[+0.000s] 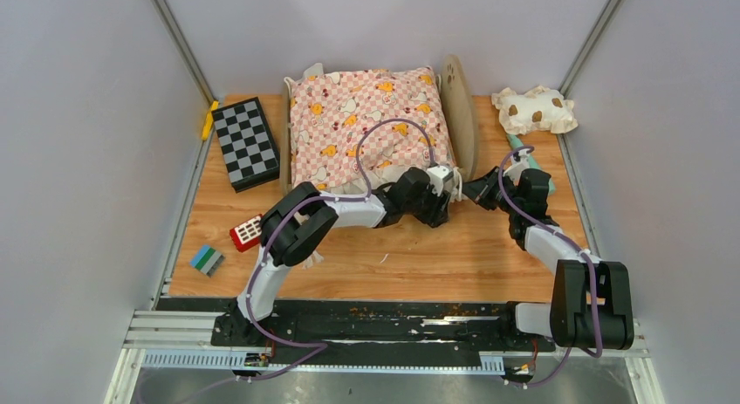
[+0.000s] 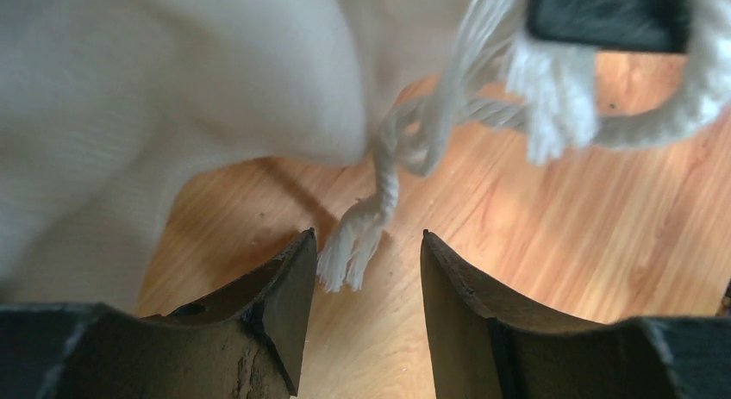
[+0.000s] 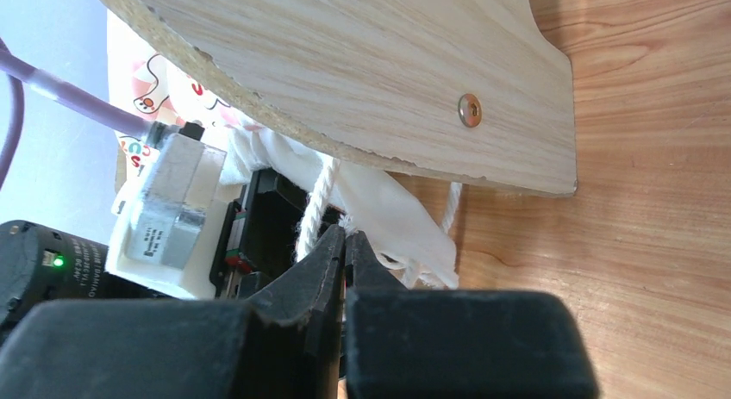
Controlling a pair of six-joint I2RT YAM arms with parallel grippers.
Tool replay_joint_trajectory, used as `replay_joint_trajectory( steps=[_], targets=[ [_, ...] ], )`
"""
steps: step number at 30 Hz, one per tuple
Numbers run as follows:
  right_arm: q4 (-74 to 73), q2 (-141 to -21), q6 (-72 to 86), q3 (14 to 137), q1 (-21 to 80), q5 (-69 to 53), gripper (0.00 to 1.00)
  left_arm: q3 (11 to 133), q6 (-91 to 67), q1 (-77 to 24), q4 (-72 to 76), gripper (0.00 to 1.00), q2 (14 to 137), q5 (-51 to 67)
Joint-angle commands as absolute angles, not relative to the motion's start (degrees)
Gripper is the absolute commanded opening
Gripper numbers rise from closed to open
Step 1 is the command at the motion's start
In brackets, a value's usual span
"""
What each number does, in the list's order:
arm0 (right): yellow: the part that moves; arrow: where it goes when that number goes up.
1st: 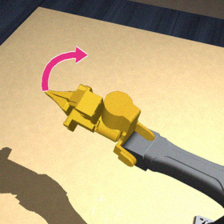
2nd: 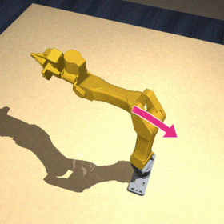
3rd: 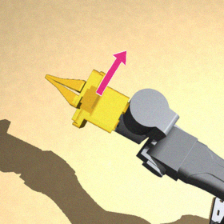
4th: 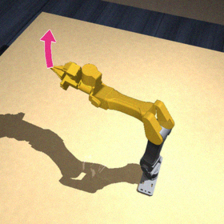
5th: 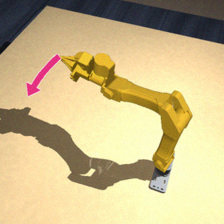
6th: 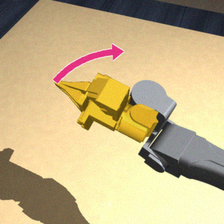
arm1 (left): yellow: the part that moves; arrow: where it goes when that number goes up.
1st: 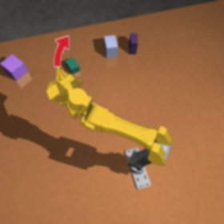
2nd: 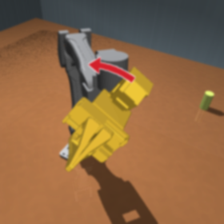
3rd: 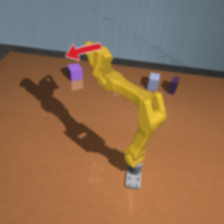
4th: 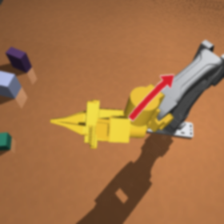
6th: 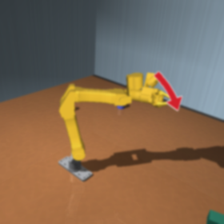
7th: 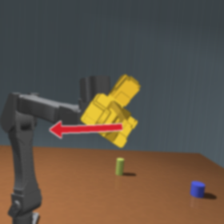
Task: Set up the pet bed
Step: Tie the ropes to the bed frame.
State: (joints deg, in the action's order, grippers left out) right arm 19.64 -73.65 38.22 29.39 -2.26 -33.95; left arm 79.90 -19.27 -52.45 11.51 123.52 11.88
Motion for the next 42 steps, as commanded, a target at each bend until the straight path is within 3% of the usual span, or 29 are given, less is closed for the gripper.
replay_joint_trajectory(
  steps=[1, 9, 19, 24, 34, 42],
  targets=[
    [23.42, -72.81, 38.92, 30.24, -2.02, -34.62, 0.0, 78.4, -22.1, -51.14, 19.24, 0.56, 120.71, 5.67],
    [23.33, -73.0, 38.9, 30.01, -2.02, -34.58, 0.0, 76.27, -24.89, -51.24, 26.69, 0.46, 121.82, 6.55],
    [21.61, -71.9, 38.38, 29.12, -2.11, -33.75, 0.0, 76.52, -25.77, -51.24, 28.4, 0.18, 123.08, 8.6],
    [17.78, -69.55, 37.49, 29.0, -2.45, -30.66, 0.0, 75.85, -25.24, -51.24, 27.35, 0.1, 122.57, 9.14],
    [4.62, -62.33, 34.39, 30.22, -3.11, -18.24, 0.0, 74.97, -24.79, -51.15, 26.15, 0.06, 121.38, 9.37],
    [-0.53, -63.92, 32.89, 32.13, -3.99, -12.35, 0.0, 74.85, -24.38, -51.14, 24.89, 0.04, 120.24, 9.07]
  ],
)
